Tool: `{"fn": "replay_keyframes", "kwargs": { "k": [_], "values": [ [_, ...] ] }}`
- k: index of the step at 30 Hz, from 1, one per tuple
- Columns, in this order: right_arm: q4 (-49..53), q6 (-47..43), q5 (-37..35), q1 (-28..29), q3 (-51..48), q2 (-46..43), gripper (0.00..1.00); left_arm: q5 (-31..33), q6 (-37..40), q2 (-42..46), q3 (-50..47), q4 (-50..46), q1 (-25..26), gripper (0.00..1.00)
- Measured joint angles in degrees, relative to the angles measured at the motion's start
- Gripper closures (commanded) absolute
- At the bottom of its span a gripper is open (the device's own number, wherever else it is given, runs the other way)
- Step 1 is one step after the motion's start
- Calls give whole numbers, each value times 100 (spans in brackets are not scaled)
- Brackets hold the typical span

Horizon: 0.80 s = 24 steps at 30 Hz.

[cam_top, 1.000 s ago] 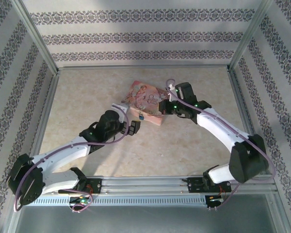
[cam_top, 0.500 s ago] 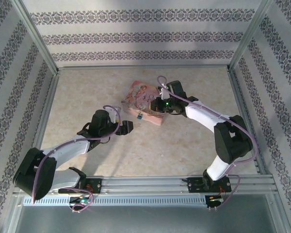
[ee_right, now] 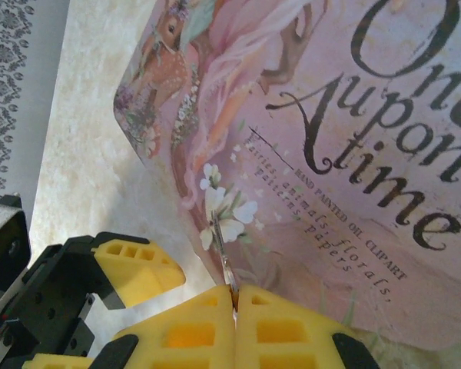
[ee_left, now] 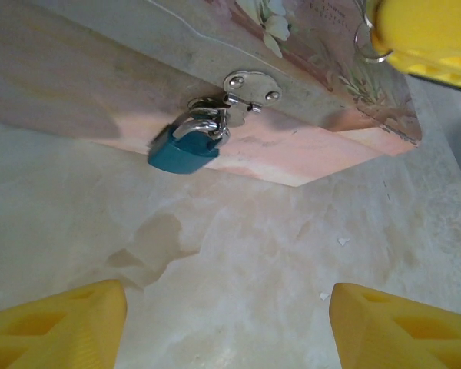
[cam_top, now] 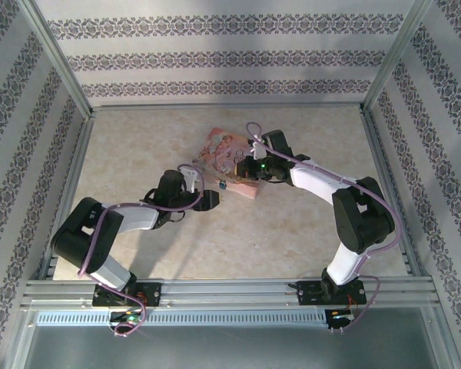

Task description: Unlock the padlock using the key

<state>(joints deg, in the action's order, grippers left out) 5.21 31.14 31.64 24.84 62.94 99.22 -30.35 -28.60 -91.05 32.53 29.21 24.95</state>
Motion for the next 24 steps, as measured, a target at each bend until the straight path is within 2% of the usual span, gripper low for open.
{"fn": "replay_keyframes", "kwargs": {
  "k": [6, 24],
  "values": [
    [-70, -2, 17, -35, -155, 4, 100, -151, 7, -501, 142, 476, -57, 31],
    [-321, -22, 37, -33, -286, 4, 100, -590, 289, -1399, 761, 857, -291, 36]
  ]
}}
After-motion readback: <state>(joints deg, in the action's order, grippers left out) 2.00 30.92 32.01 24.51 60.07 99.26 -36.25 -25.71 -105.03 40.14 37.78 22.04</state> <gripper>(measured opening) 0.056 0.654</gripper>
